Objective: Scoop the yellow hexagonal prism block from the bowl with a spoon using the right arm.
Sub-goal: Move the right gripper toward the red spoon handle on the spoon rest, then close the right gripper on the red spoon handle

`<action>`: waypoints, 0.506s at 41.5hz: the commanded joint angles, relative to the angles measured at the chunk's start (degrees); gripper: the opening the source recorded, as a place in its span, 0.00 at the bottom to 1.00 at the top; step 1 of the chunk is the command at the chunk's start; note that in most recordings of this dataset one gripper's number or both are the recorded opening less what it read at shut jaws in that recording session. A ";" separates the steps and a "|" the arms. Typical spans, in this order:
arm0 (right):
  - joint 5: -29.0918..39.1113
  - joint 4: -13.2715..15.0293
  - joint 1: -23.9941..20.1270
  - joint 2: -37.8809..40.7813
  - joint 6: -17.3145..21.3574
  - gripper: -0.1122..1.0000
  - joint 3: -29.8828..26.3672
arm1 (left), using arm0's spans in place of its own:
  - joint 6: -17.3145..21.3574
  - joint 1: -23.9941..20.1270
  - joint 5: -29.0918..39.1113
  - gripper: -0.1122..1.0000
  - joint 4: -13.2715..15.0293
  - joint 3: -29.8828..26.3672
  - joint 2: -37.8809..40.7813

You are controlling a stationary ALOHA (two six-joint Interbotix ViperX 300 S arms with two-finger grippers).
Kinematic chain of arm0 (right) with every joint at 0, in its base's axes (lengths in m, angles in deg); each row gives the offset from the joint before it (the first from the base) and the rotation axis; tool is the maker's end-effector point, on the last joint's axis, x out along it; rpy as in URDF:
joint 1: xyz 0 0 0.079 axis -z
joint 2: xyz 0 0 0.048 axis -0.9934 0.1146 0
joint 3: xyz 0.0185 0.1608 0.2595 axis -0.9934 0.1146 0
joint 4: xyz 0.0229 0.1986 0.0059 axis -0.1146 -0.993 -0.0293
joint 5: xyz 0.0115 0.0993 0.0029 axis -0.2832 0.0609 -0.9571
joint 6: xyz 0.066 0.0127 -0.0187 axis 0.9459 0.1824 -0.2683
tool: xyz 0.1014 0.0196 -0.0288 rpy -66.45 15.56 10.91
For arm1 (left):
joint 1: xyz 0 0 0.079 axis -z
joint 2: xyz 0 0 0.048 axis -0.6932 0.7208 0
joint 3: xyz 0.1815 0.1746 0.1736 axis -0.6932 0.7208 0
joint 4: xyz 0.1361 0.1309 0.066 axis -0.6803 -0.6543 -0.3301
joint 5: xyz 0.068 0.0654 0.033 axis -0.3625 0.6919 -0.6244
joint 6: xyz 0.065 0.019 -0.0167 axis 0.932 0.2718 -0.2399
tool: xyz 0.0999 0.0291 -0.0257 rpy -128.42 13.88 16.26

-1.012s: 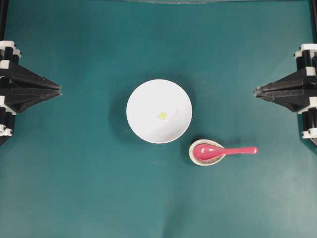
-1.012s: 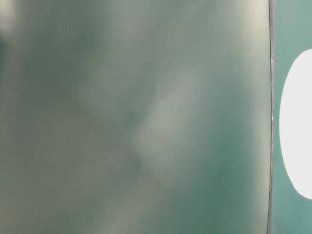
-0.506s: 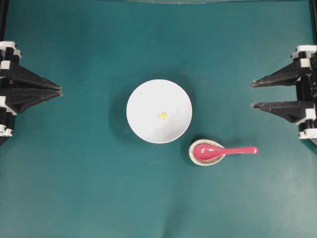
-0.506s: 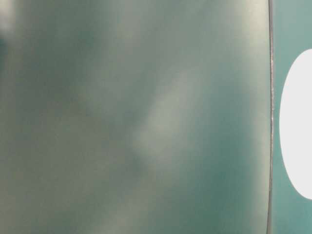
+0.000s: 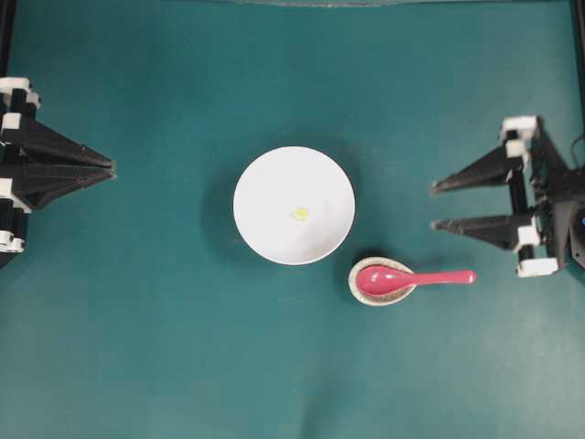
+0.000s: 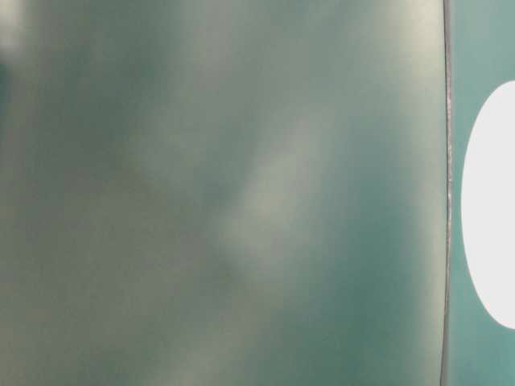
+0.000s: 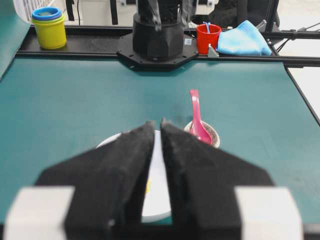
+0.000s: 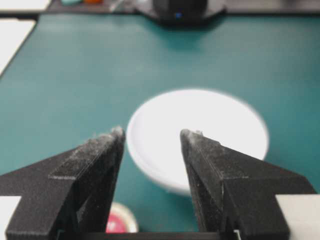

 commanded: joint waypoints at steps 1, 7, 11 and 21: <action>-5.10 -1.58 -1.93 2.72 0.09 0.59 0.62 | 0.00 -0.09 -0.26 0.22 -0.09 -1.32 0.53; -12.30 -4.83 -5.19 7.47 0.09 0.59 3.25 | -0.09 -0.09 -0.44 0.22 -0.09 -1.32 0.53; -17.67 -6.77 -7.65 11.43 0.09 0.59 4.92 | -0.09 -0.09 -0.53 0.22 -0.09 -1.32 0.53; -32.17 -11.78 -14.15 21.36 0.09 0.59 7.65 | -0.09 -0.09 -0.62 0.22 -0.09 -1.32 0.79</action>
